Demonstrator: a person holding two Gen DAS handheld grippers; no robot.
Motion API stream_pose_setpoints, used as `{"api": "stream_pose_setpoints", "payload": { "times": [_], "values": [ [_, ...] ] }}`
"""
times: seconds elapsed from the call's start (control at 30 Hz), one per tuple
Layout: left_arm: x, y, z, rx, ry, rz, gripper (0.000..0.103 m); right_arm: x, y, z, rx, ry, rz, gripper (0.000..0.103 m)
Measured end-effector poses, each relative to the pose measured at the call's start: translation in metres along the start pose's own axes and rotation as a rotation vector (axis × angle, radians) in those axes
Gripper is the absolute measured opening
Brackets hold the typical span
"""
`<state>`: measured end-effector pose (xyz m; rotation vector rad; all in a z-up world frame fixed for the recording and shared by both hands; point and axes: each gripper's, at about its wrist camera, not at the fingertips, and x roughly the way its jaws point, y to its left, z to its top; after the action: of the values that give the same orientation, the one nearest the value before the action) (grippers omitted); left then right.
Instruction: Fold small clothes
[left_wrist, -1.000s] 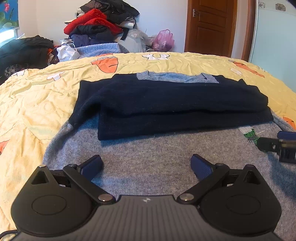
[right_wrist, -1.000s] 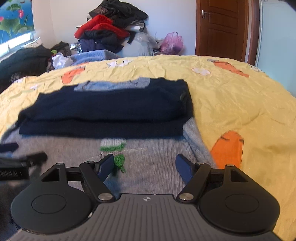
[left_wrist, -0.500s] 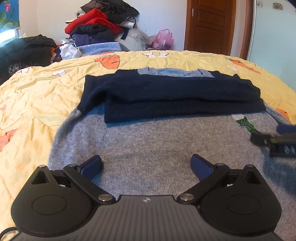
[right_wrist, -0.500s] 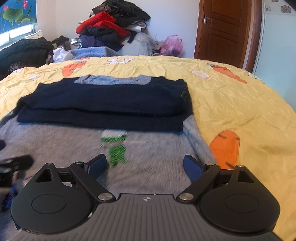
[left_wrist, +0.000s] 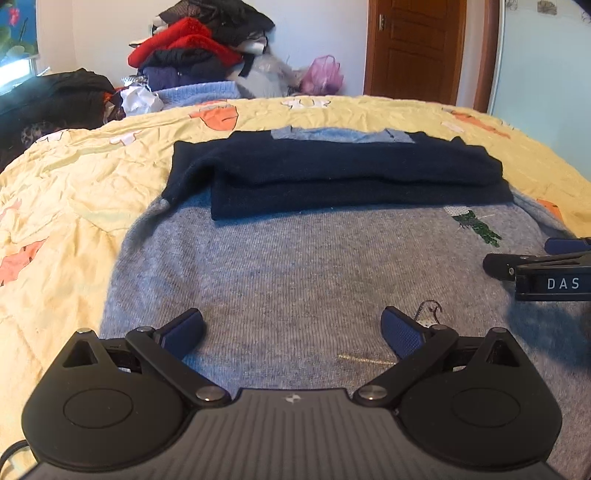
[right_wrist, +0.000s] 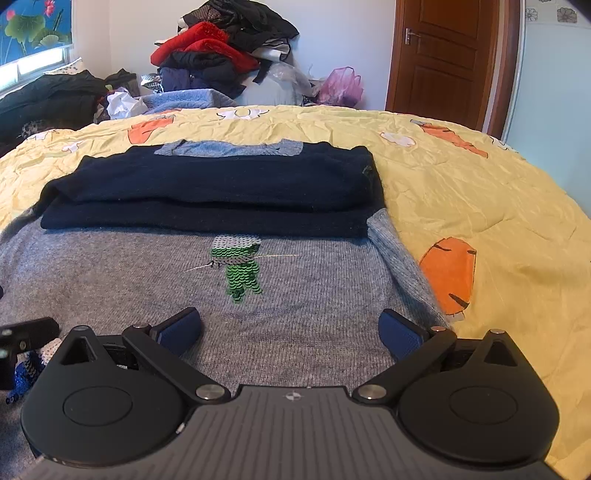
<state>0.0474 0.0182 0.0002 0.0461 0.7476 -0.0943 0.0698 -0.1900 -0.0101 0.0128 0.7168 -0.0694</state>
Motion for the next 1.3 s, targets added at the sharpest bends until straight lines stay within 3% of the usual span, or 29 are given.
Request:
{"api": "stream_pose_setpoints", "payload": {
  "times": [0.17, 0.3, 0.5, 0.63, 1.03, 1.13, 1.3],
  "values": [
    [0.001, -0.001, 0.000, 0.001, -0.007, 0.000, 0.103, -0.013, 0.005, -0.005, 0.007, 0.035, 0.009, 0.103],
    [0.001, -0.001, 0.001, 0.002, -0.005, 0.000, 0.103, -0.014, 0.006, -0.012, -0.001, 0.001, 0.004, 0.103],
    [-0.012, -0.003, -0.003, -0.027, 0.053, 0.031, 0.103, -0.013, 0.006, -0.012, 0.002, -0.003, 0.004, 0.103],
    [-0.019, -0.002, -0.018, -0.022, -0.002, 0.029, 0.103, -0.013, 0.006, -0.012, 0.002, -0.004, 0.004, 0.103],
    [-0.017, -0.002, -0.016, -0.023, -0.009, 0.022, 0.103, -0.032, 0.007, -0.018, 0.037, 0.032, 0.030, 0.103],
    [-0.017, -0.002, -0.016, -0.022, -0.008, 0.021, 0.103, -0.035, 0.013, -0.029, -0.016, 0.000, 0.012, 0.103],
    [-0.027, -0.002, -0.016, -0.052, 0.038, 0.037, 0.103, -0.033, 0.012, -0.028, -0.008, -0.002, 0.009, 0.103]
  ]
}}
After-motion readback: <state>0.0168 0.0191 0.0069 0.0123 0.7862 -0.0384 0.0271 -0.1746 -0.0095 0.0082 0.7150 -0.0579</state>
